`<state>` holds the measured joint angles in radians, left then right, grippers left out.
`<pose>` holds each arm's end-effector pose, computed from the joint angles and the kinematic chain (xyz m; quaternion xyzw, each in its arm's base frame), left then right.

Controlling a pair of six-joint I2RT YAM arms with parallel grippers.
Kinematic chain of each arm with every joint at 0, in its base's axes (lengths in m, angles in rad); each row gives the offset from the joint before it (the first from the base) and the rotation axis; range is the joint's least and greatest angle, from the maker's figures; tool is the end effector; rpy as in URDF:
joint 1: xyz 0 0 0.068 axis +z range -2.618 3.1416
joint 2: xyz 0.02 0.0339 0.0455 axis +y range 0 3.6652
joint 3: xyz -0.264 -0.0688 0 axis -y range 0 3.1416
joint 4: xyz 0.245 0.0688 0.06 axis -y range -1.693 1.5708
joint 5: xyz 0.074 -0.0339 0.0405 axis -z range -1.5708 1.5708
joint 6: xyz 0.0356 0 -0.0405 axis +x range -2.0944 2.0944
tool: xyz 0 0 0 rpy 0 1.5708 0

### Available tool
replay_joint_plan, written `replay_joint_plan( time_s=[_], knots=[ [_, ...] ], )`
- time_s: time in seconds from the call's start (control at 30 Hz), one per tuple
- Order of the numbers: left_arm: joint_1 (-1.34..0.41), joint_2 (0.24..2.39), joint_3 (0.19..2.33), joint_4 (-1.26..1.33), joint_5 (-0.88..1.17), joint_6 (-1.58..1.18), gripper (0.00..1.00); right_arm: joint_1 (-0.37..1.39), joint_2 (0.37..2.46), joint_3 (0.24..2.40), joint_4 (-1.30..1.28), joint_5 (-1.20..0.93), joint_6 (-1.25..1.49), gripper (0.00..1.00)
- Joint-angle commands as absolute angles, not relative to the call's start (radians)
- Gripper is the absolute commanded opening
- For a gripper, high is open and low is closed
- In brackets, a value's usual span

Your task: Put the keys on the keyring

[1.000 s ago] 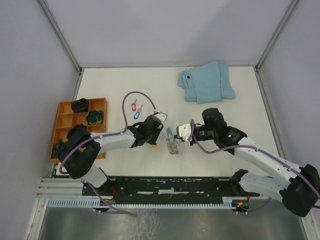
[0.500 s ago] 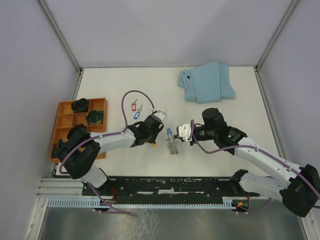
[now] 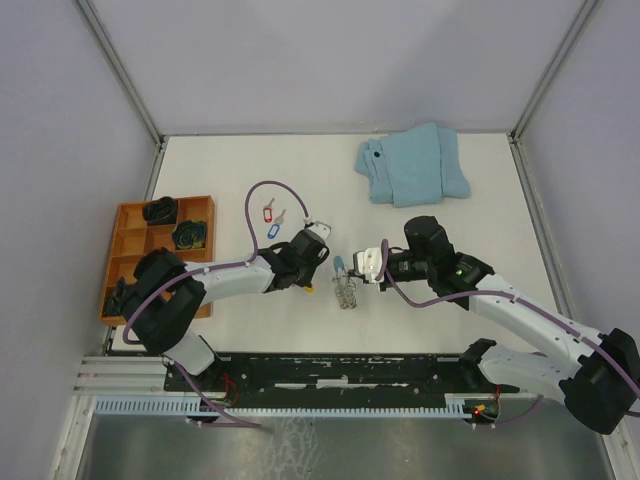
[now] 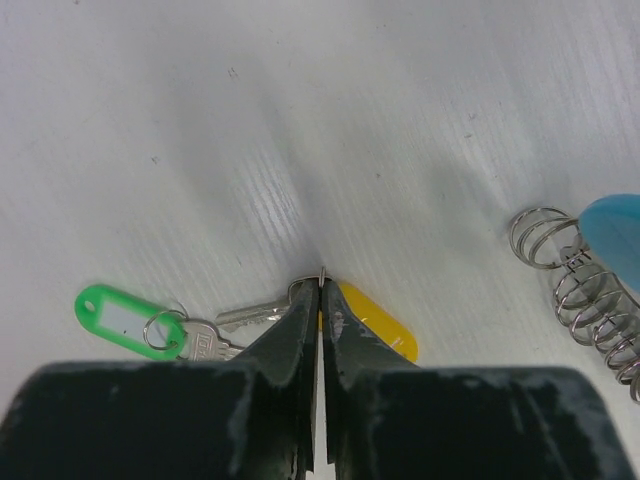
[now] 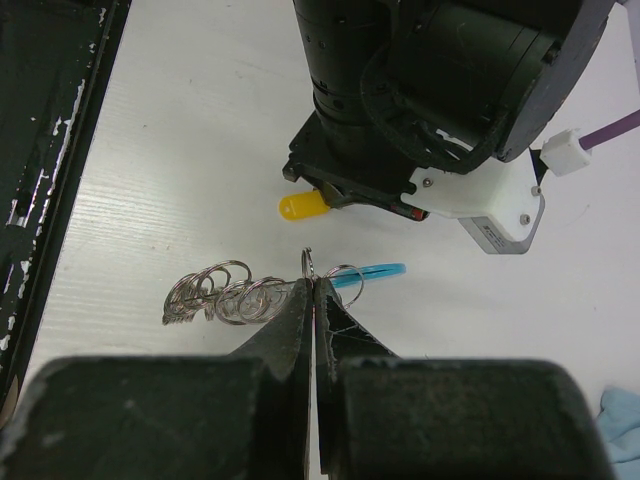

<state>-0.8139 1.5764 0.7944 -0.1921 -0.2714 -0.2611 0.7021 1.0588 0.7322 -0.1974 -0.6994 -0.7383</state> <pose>0.2119 -0.2104 0.1578 0.2202 0.9219 -0.0380 0.3164 0.1605 0.1658 0.2712 -0.6654 0.4987 0.2882 0.4749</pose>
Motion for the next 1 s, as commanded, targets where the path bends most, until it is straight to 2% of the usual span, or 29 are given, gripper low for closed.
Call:
replay_joint_plan(
  time_s=[0.0,0.2,0.43,0.6,0.97],
  knots=[
    [-0.815,1.567,0.826,-0.181,-0.281,-0.287,0.04,0.701,1.03,0.75,-0.16,-0.724,-0.738,0.01],
    [-0.816,1.47,0.774,-0.087,-0.265,-0.218,0.03,0.7,1.026,0.758,-0.175,-0.717,-0.739,0.01],
    [-0.817,1.293,0.626,0.198,-0.227,-0.123,0.03,0.7,1.018,0.767,-0.21,-0.694,-0.753,0.01],
    [-0.816,1.199,0.496,0.465,-0.161,-0.033,0.03,0.7,1.006,0.766,-0.232,-0.672,-0.755,0.01],
    [-0.816,1.107,0.334,0.808,0.074,0.257,0.03,0.7,0.974,0.764,-0.266,-0.589,-0.816,0.01]
  ],
)
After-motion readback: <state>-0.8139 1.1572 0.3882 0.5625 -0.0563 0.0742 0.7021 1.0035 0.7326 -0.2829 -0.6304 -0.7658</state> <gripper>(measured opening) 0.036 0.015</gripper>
